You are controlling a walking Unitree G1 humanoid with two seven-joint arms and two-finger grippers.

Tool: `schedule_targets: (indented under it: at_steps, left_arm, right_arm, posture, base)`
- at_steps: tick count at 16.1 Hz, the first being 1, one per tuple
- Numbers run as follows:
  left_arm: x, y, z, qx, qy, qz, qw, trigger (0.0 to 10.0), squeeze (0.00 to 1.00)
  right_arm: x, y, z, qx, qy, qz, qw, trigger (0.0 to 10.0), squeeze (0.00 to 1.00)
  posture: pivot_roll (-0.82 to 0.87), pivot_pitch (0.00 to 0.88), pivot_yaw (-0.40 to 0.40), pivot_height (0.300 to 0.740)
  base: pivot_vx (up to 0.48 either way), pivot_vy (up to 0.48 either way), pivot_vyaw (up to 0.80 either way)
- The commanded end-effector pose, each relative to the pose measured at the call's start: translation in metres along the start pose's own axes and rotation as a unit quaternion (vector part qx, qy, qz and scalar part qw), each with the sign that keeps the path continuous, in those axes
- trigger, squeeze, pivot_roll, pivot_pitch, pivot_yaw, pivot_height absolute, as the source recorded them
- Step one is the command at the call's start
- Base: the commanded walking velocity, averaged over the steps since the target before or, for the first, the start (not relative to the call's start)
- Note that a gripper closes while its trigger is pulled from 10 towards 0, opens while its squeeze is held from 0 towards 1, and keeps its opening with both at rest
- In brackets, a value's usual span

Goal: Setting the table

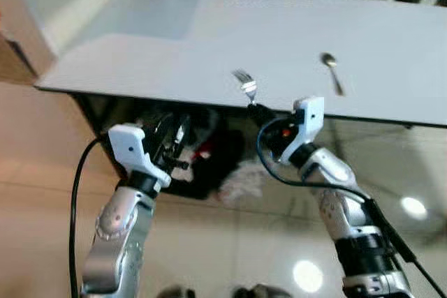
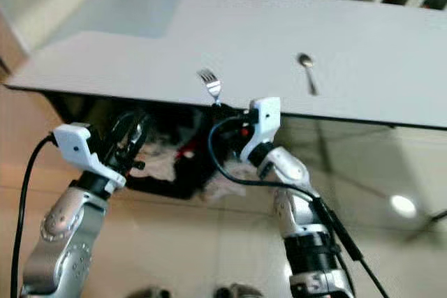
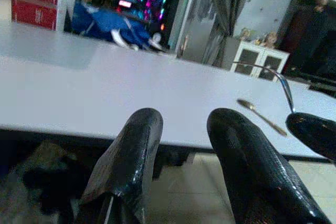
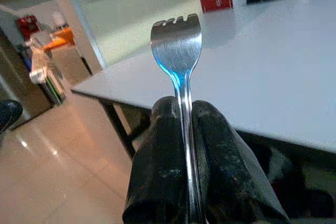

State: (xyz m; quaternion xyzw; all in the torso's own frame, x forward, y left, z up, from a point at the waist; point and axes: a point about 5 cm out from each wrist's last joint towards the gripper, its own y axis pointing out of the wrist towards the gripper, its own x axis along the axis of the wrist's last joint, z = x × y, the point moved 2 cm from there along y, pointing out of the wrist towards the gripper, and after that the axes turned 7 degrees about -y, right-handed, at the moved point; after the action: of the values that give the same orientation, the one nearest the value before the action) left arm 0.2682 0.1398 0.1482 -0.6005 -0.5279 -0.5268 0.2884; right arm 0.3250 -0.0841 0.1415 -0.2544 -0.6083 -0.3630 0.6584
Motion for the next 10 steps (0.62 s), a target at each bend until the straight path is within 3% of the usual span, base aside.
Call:
schedule_targets:
  at_steps: [1, 8, 10]
  left_arm:
    - [0.0018, -0.0008, 0.0014, 0.003, 0.005, -0.003, 1.0, 10.0, 0.0]
    - [-0.0028, 0.0006, -0.0011, 0.002, 0.011, 0.008, 1.0, 10.0, 0.0]
    - [-0.0024, 0.0022, 0.0042, 0.029, 0.012, 0.004, 0.999, 10.0, 0.0]
  right_arm:
    - [0.0021, 0.0041, 0.004, 0.002, -0.01, -0.004, 1.0, 10.0, 0.0]
    - [-0.0007, 0.0053, -0.0011, -0.026, -0.017, 0.003, 1.0, 10.0, 0.0]
    - [-0.0019, 0.0063, -0.0009, -0.032, -0.028, 0.007, 0.999, 10.0, 0.0]
  posture:
    - [-0.1, 0.106, -0.001, 0.74]
    - [-0.1, 0.11, 0.002, 0.74]
    - [-0.09, 0.11, 0.005, 0.74]
  base:
    - [0.0, -0.458, 0.0]
    - [0.0, -0.456, 0.0]
    - [0.0, 0.0, 0.0]
